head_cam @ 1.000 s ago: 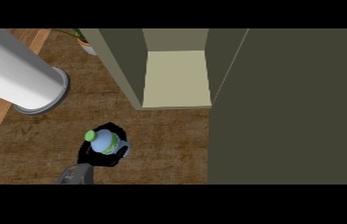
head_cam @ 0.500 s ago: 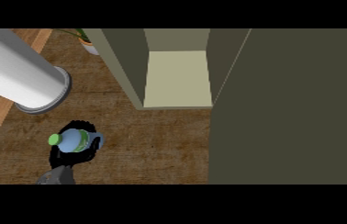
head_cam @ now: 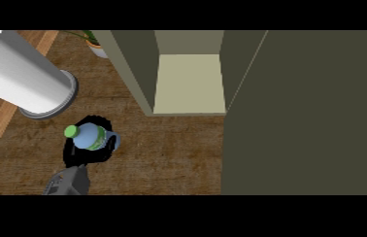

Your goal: Pick up the bottled water, place it into the cabinet and close the cabinet

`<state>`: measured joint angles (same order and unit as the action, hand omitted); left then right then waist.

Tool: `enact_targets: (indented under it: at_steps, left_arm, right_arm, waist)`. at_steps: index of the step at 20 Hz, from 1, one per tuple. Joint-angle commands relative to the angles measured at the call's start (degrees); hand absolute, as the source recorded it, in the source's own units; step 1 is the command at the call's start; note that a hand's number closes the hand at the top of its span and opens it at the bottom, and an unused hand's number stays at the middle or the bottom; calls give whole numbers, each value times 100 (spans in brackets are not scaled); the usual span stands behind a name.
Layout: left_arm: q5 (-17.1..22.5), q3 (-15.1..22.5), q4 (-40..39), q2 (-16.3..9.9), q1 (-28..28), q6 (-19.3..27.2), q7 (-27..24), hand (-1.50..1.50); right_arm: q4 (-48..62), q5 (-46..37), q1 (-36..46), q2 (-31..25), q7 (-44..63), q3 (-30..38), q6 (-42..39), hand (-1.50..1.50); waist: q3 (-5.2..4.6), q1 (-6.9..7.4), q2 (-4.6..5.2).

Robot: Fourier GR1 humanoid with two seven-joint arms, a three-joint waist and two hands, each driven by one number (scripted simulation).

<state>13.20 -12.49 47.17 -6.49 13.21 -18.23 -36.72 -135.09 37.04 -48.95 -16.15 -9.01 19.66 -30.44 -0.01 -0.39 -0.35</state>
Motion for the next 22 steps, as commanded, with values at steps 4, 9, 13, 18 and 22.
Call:
enact_targets:
  at_steps: [4,9,13,18,22]
  left_arm:
    - [-87,511,1055,590,-113,514,667,150]
    - [219,1492,1949,643,-135,1561,1206,150]
    - [432,2334,2387,647,282,2761,1646,150]
    - [593,2962,2081,648,679,3713,1423,150]
    - [423,3124,1846,649,1084,4438,1743,150]
  right_arm:
    - [-1290,636,-67,-62,550,51,519,-150]
    - [-1061,859,-234,-198,383,325,247,-150]
    - [-1065,632,-271,-63,383,82,296,-150]
    - [-892,952,-127,-261,421,270,208,-150]
    - [-954,688,-54,-79,353,159,285,-150]
  waist:
    - [-5,33,16]
    - [-4,-17,4]
    - [-6,-91,5]
    - [-7,-121,25]
    - [-5,-112,26]
